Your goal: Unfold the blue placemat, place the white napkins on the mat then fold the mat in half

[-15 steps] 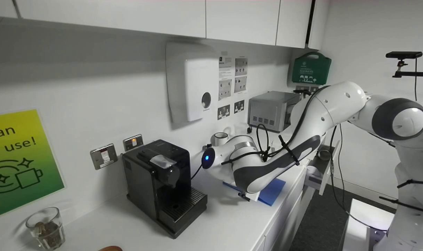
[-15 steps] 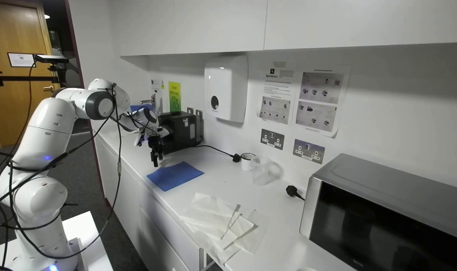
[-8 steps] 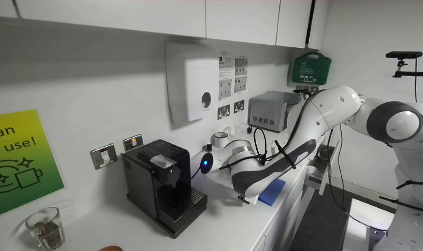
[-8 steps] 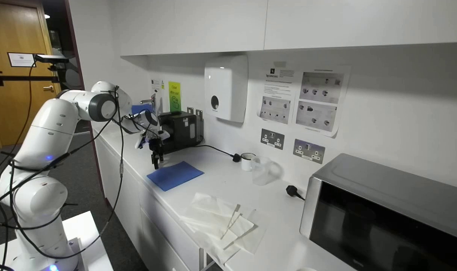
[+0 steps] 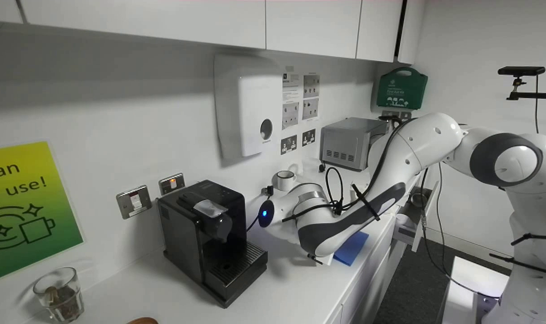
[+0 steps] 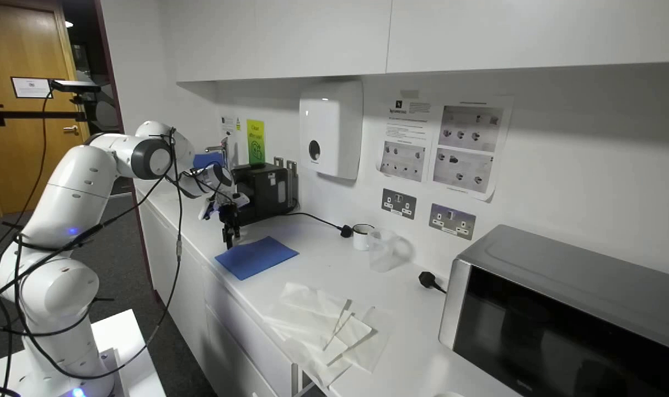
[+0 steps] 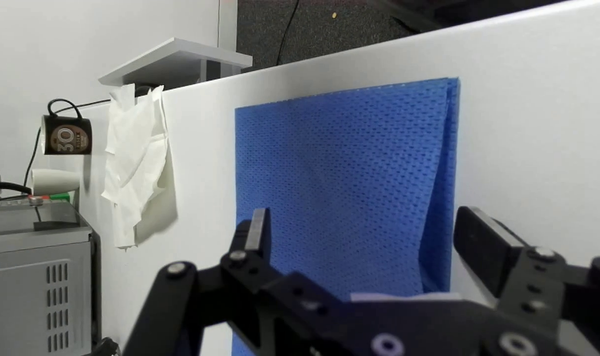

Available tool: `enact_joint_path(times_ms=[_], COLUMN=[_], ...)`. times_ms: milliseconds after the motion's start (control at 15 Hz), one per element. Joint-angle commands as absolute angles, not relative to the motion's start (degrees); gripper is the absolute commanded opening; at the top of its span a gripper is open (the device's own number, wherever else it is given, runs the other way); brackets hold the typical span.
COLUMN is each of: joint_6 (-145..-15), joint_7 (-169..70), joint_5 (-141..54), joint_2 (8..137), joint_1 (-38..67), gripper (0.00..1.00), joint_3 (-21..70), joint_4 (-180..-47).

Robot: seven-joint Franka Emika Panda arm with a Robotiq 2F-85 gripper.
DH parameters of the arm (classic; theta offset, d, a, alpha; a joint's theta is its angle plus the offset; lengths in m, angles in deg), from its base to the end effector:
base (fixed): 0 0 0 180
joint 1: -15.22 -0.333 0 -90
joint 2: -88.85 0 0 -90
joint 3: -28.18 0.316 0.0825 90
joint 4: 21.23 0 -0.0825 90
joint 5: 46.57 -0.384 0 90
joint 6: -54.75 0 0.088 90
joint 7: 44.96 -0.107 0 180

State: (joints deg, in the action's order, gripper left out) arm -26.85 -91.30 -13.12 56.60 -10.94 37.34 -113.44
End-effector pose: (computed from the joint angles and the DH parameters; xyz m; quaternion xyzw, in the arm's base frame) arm 0.5361 0.2866 0.2830 0.9068 -0.0194 -0.1070 0.4072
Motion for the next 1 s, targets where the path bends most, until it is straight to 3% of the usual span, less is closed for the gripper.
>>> enact_joint_path(times_ms=[0,400,467,600,933], joint_6=[-22.64,-20.14,-19.75,-19.37,-19.35], joint_7=[-90.19,-89.85,-89.73,-89.50,-89.53], joint_5=[-11.58,-11.04,-11.02,-10.95,-10.97], joint_2=[55.77,55.52,55.43,55.49,55.86], joint_1=[-12.14,-12.03,-12.05,-11.97,-11.81], gripper=[1.00,1.00,0.75,0.66,0.27], joint_3=[36.16,36.28,36.31,36.37,36.43], joint_4=[-111.52,-111.07,-110.86,-110.77,-110.77])
